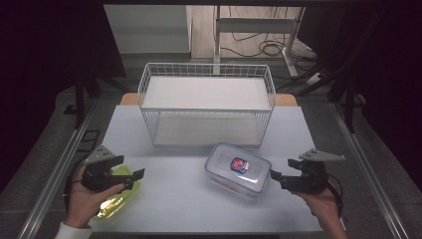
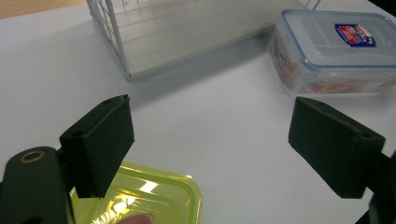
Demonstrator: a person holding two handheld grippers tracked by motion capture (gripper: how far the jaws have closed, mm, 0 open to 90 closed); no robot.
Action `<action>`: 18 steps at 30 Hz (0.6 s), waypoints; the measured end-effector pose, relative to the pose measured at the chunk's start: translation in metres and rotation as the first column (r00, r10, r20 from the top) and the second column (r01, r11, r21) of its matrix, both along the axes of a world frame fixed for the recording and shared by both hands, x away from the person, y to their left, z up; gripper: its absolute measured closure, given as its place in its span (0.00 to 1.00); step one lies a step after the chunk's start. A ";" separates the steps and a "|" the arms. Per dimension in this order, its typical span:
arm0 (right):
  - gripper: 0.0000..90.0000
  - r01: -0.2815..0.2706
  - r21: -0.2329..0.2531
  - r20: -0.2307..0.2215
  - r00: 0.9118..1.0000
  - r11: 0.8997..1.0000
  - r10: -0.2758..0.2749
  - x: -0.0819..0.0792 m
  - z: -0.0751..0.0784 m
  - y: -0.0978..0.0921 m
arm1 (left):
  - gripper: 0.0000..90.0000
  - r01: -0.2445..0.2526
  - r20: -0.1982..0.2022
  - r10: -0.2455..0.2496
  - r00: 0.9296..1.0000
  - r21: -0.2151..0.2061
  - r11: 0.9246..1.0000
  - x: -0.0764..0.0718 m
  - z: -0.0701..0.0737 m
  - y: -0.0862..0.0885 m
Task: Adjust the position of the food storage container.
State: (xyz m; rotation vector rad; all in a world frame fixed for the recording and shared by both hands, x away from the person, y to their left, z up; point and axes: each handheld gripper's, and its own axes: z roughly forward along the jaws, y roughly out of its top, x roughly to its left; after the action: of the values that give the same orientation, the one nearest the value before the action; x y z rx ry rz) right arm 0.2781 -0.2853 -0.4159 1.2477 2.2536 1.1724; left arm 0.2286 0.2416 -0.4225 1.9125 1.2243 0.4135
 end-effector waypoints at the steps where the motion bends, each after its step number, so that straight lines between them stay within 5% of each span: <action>1: 0.23 0.000 -0.001 0.001 1.000 1.000 0.000 0.000 0.000 0.000 | 0.15 0.000 -0.001 0.000 1.000 0.004 1.000 0.000 0.000 0.000; 12: 0.25 -0.012 -0.007 0.009 1.000 1.000 0.012 -0.001 0.002 0.001 | 0.15 -0.004 0.001 0.004 1.000 -0.008 1.000 0.000 0.002 0.001; 18: 0.30 -0.014 -0.033 -0.025 1.000 0.999 0.013 0.001 -0.001 0.005 | 0.14 0.003 -0.006 -0.003 1.000 -0.007 1.000 0.002 0.002 0.000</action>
State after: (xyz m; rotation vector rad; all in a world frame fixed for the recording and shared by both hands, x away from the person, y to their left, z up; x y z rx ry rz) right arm 0.2787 -0.2802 -0.4173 1.2432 2.2935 1.1252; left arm 0.2310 0.2415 -0.4207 1.9110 1.2251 0.4020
